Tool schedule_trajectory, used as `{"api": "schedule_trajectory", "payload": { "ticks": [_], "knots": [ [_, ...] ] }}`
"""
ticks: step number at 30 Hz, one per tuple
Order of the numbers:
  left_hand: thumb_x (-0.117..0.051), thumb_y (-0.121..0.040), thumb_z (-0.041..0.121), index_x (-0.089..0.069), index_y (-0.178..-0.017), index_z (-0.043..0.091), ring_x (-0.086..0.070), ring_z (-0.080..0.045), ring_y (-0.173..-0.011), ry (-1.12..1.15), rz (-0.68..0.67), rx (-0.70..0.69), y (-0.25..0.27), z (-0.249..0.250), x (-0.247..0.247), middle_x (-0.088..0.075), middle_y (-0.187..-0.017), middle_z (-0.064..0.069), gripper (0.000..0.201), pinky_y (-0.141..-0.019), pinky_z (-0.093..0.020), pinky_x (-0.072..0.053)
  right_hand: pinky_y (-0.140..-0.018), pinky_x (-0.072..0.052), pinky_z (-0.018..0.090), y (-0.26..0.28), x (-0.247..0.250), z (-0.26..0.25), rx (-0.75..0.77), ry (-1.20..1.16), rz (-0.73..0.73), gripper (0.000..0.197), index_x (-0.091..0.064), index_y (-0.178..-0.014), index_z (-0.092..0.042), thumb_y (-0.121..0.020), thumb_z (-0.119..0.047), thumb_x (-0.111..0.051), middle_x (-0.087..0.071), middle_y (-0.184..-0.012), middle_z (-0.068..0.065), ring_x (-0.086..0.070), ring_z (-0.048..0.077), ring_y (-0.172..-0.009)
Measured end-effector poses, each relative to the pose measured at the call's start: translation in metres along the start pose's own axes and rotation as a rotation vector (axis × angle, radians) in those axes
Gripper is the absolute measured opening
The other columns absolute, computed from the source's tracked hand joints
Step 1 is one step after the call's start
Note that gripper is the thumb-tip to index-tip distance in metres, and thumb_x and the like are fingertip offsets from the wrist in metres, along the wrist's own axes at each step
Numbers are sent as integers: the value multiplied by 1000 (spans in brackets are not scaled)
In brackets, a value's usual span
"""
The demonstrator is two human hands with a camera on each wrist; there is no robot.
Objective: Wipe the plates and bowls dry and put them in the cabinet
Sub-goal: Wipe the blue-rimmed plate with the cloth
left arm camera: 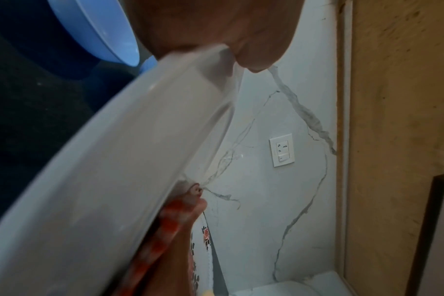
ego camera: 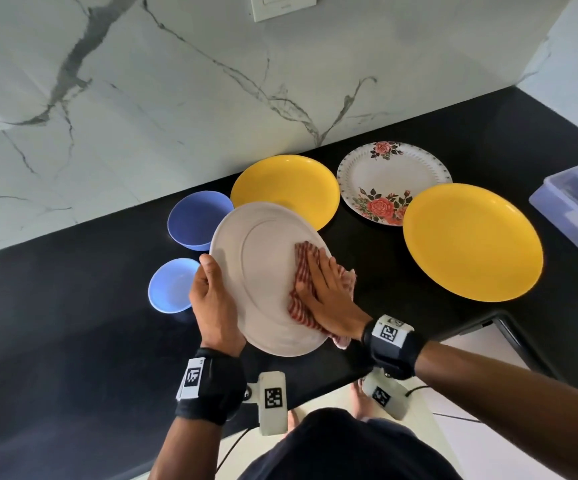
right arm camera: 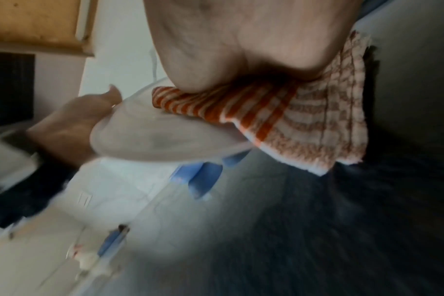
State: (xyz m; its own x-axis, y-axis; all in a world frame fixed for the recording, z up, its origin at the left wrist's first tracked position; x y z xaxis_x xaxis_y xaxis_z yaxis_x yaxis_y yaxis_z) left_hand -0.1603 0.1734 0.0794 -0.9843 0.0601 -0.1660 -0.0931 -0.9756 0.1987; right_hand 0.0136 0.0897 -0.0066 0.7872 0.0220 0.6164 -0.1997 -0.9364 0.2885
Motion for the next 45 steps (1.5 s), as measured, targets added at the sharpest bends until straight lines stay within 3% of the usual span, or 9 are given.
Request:
{"api": "schedule_trajectory", "payload": {
  "ticks": [7,17,25,29,31,36,38,41,45],
  "knots": [
    [-36,-112,46,-61,-104,15,-64,-18,-85,63,-40,19,1,1,-5,-68,-86,4,41,-76,-32,-55,-112,35,31,40,-24,-7,387,379,19,81,30,-153,-31,-101,-64,-24,40,-160,-5,33,18,-150],
    [-30,-112,50,-62,-107,11,-70,-19,-101,27,-97,-53,0,12,-12,-76,-98,2,51,-89,-33,-55,-123,-9,63,21,-29,-59,561,361,233,75,12,-160,-27,-105,-55,-30,10,-170,8,12,29,-157],
    [-31,-99,70,-62,-109,5,-69,-28,-118,-49,-86,-141,5,20,-11,-74,-107,-6,72,-107,-41,-53,-125,-1,58,-8,-2,-99,531,252,224,71,4,-161,-37,-106,-52,-37,18,-169,-6,20,18,-155],
    [-42,-85,90,-58,-100,-2,-65,-28,-94,-99,-93,-169,0,15,-6,-66,-95,-15,95,-89,-54,-55,-125,-2,59,-26,14,-102,527,180,236,64,3,-161,-38,-107,-52,-27,11,-170,-8,15,16,-156],
    [-47,-81,92,-56,-83,13,-53,-26,-82,-120,-73,-199,1,12,-7,-56,-82,-9,80,-76,-51,-50,-125,-6,56,-43,22,-98,544,181,301,61,-4,-163,-30,-108,-48,-23,0,-171,-5,7,16,-157],
    [-53,-88,72,-52,-73,23,-45,-19,-70,-182,-52,-214,6,11,-10,-52,-70,6,51,-67,-39,-41,-126,9,41,-65,58,-77,333,27,266,56,-3,-162,-38,-110,-48,-22,4,-168,-16,13,2,-152],
    [-56,-91,63,-55,-78,19,-49,-13,-67,-225,-61,-221,9,12,-10,-56,-68,13,45,-65,-37,-44,-127,-10,48,-59,75,-66,230,-50,198,55,-5,-160,-44,-110,-47,-27,-8,-169,-8,-9,16,-156],
    [-57,-89,62,-54,-79,20,-46,-8,-62,-305,-64,-297,14,20,-11,-54,-63,17,44,-62,-30,-41,-101,-51,45,-49,99,-41,55,-124,236,47,-29,-155,-41,-109,-43,-35,-62,-138,10,-66,30,-117],
    [-54,-88,64,-54,-80,17,-44,-13,-65,-376,-30,-428,21,38,-15,-53,-67,14,48,-63,-33,-41,-62,-51,15,-26,116,-9,-28,-138,253,23,-57,-122,-33,-107,-38,-40,-72,-84,-1,-69,1,-67]
  ]
}}
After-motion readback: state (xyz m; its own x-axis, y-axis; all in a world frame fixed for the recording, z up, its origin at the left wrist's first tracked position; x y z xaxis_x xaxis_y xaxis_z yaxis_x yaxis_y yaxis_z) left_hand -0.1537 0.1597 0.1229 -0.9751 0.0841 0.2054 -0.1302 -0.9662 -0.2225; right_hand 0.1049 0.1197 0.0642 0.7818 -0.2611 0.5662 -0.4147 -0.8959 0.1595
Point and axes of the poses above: each hand's wrist, its own y-axis away from the middle knuckle, its own x-axis out of the back of the hand, z = x × y, the point moved 1 cm from there along -y, towards the middle knuckle
